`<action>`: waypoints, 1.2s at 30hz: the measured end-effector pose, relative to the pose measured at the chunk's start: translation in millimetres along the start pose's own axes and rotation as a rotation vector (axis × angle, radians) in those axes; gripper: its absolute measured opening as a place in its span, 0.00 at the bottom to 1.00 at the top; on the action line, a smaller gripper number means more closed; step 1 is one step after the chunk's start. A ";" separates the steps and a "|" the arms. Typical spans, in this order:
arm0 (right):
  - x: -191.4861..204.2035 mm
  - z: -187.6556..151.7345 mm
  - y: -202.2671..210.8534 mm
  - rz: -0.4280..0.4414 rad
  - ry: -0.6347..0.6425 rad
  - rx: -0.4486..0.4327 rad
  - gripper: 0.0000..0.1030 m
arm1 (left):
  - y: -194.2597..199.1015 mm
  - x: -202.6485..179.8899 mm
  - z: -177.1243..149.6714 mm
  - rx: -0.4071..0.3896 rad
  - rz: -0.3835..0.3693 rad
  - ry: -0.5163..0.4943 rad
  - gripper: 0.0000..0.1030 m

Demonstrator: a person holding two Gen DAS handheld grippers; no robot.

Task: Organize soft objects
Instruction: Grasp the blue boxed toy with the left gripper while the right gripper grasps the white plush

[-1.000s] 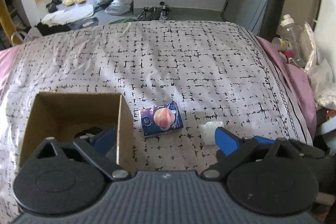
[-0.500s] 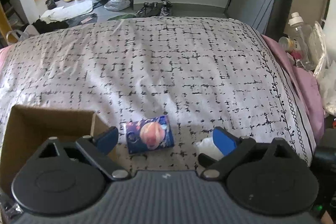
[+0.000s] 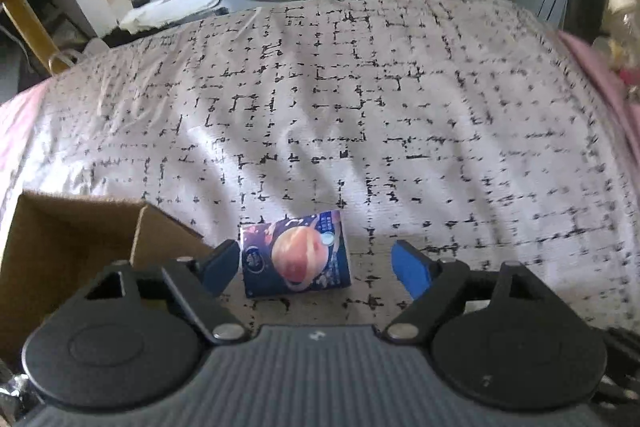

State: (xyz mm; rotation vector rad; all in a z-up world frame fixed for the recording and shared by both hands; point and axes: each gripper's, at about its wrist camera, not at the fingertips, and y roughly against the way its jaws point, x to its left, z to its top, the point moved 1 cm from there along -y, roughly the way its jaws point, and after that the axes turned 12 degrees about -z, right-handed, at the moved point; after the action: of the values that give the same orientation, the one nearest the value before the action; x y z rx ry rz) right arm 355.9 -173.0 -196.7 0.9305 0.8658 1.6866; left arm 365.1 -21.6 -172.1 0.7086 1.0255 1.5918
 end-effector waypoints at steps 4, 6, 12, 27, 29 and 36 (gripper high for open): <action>-1.1 -0.3 4.7 0.007 0.022 0.006 0.38 | -13.0 -6.7 -1.3 0.009 0.061 -0.052 0.79; -3.9 -1.2 3.6 0.016 0.009 0.032 0.38 | -17.7 -8.9 -2.9 -0.010 0.084 -0.089 0.68; -3.9 0.3 0.1 -0.001 -0.030 0.057 0.38 | -47.4 0.4 -7.4 0.075 0.111 -0.106 0.61; 4.2 -13.4 10.3 -0.125 -0.071 0.039 0.38 | -26.7 20.0 -10.2 -0.019 -0.071 -0.085 0.42; 7.5 -15.5 15.0 -0.145 -0.067 0.025 0.38 | -18.5 22.6 -9.5 -0.043 -0.123 -0.060 0.38; 14.3 -21.8 33.7 -0.185 -0.077 -0.012 0.38 | 17.1 29.9 -9.5 -0.106 -0.320 -0.017 0.18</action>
State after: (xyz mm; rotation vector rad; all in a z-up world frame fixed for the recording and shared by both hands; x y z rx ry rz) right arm 319.6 -170.6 -174.5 0.8743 0.8627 1.4871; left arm 341.5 3.6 -163.1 0.4588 0.9804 1.3480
